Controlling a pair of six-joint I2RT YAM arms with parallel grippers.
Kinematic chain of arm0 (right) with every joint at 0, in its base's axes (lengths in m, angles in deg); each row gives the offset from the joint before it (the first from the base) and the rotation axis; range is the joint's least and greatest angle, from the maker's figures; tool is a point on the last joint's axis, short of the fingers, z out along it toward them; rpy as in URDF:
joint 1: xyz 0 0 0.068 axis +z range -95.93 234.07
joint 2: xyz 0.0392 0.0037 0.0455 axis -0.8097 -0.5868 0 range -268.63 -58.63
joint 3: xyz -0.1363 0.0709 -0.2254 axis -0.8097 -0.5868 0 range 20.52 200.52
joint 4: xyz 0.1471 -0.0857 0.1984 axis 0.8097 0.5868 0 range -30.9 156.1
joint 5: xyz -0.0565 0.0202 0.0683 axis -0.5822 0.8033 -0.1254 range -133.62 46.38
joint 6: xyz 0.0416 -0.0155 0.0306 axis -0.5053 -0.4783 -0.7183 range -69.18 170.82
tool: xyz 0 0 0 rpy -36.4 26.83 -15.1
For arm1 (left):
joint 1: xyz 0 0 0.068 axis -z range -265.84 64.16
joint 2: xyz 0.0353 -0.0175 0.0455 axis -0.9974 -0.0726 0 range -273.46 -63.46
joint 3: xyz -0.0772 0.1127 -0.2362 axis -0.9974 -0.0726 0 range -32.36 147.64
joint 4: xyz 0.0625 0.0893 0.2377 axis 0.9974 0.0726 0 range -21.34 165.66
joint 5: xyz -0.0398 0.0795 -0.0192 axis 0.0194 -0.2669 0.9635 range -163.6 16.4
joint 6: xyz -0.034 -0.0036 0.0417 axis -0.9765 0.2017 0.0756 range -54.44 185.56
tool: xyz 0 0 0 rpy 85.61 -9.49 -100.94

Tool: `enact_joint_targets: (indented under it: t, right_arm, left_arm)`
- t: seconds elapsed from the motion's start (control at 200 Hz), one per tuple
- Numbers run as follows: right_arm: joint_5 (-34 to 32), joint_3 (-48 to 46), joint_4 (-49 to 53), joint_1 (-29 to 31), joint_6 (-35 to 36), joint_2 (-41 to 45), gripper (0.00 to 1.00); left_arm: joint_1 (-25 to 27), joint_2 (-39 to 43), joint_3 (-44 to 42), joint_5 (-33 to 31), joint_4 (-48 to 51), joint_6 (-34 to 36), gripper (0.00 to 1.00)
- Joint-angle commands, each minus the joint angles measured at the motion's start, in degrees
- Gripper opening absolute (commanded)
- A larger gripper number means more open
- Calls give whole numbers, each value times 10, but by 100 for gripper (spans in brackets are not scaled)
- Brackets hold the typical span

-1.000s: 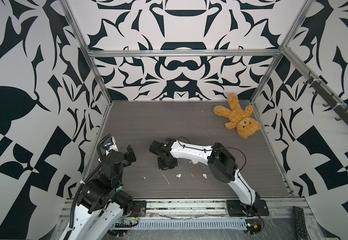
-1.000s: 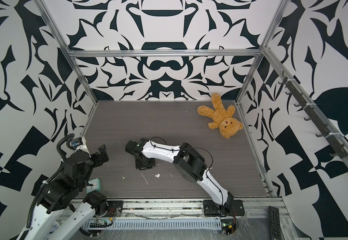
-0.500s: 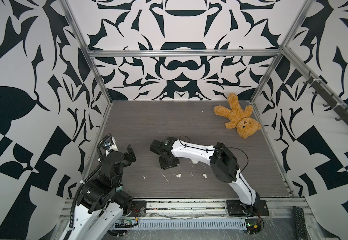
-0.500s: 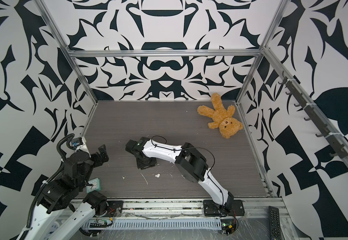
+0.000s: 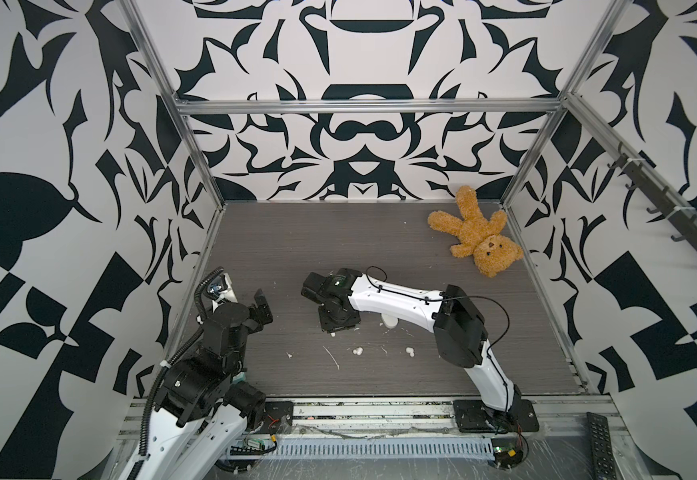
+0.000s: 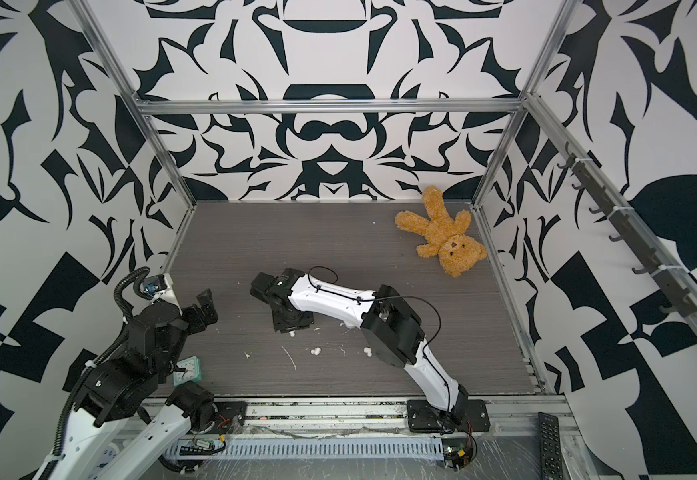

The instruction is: Insert the wireless bluetooth earbuds into the charging case

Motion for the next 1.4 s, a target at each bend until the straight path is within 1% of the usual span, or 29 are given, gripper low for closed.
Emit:
enact_joint_targets:
  t: [0.0,0.09,0.215,0.37,0.645,0.86,1.215,1.395]
  right_arm:
    - [11,25,12,-1,-69,-12,36]
    - [24,19,-13,0,-94,-17,36]
    - [10,27,-21,0,-107,-20,35]
    - [2,36,-32,0,-112,-26,30]
    - [3,72,3,0,-116,-59,26]
    - [0,73,7,0,-117,-64,27]
    - [6,73,17,-1,-118,-73,24]
    - [0,73,26,-1,-118,-70,24]
  left_arm:
    - [-2,-1,-4,3,-4,-4,99]
    - [-2,-1,-5,3,-4,-3,99]
    - [-1,2,-4,2,-4,-3,99]
    - [-2,3,-5,2,-5,-4,99]
    - [-2,5,-4,2,-4,-3,99]
    - [-2,5,-5,2,-3,-3,99]
    - [-2,4,-6,4,-4,-3,99]
    - [-2,3,-6,5,-4,-2,99]
